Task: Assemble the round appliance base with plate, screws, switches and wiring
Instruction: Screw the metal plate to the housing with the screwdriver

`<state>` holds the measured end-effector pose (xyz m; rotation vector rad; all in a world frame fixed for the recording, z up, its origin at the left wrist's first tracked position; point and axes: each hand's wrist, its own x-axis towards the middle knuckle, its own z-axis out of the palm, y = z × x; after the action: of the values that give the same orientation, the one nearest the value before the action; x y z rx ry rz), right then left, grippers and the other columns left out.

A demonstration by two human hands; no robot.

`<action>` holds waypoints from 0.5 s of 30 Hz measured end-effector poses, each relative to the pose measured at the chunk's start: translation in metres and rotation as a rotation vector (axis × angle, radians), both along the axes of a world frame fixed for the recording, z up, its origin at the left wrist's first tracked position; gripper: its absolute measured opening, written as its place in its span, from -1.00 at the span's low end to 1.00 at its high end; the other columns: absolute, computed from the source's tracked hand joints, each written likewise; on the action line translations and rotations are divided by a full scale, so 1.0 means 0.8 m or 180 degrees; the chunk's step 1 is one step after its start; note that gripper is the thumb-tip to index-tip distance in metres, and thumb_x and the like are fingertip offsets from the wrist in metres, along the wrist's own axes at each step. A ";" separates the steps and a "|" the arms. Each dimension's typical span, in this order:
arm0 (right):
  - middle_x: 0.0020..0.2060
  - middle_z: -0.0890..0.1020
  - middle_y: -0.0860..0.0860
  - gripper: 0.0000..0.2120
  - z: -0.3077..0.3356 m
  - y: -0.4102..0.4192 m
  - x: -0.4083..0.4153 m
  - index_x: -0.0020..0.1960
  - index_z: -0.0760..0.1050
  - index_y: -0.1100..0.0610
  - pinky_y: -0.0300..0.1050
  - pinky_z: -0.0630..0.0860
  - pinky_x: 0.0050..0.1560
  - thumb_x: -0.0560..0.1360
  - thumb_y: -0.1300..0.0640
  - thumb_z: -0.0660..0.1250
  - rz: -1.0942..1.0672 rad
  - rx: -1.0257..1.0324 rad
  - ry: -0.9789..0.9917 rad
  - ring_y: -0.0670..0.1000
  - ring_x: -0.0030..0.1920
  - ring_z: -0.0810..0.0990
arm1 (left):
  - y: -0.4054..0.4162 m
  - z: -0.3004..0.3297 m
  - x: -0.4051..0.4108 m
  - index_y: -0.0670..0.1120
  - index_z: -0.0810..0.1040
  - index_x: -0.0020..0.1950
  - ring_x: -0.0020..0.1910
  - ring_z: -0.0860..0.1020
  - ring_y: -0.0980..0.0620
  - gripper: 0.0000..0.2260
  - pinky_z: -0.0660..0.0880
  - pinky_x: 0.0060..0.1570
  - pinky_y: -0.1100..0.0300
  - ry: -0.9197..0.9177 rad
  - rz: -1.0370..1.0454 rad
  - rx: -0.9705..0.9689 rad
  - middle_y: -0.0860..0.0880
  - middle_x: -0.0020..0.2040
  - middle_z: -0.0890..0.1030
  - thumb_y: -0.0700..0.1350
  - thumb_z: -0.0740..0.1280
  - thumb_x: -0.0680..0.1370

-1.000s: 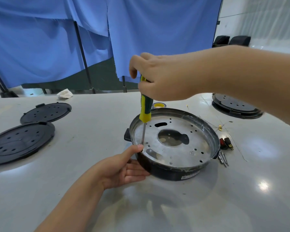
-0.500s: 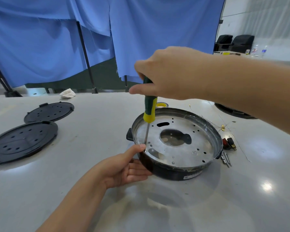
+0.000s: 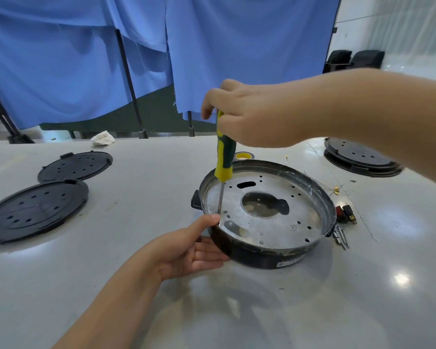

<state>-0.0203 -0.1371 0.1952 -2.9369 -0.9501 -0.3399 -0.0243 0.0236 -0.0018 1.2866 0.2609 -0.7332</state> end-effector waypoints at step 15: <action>-0.37 0.40 0.03 -0.64 0.009 -0.005 -0.008 -0.12 0.31 0.09 -0.12 0.16 -0.44 0.60 -0.18 0.01 -0.0263 -0.0479 -0.0560 0.00 -0.42 0.34 | 0.001 0.000 0.000 -0.34 0.52 0.12 -0.02 0.70 -0.12 -0.27 0.65 -0.11 0.11 -0.0022 -0.0052 0.0016 -0.27 0.00 0.69 0.17 0.51 0.17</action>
<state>-0.0268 -0.1415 0.2021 -3.1323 -0.9120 -0.5624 -0.0240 0.0245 -0.0019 1.2971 0.2471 -0.7424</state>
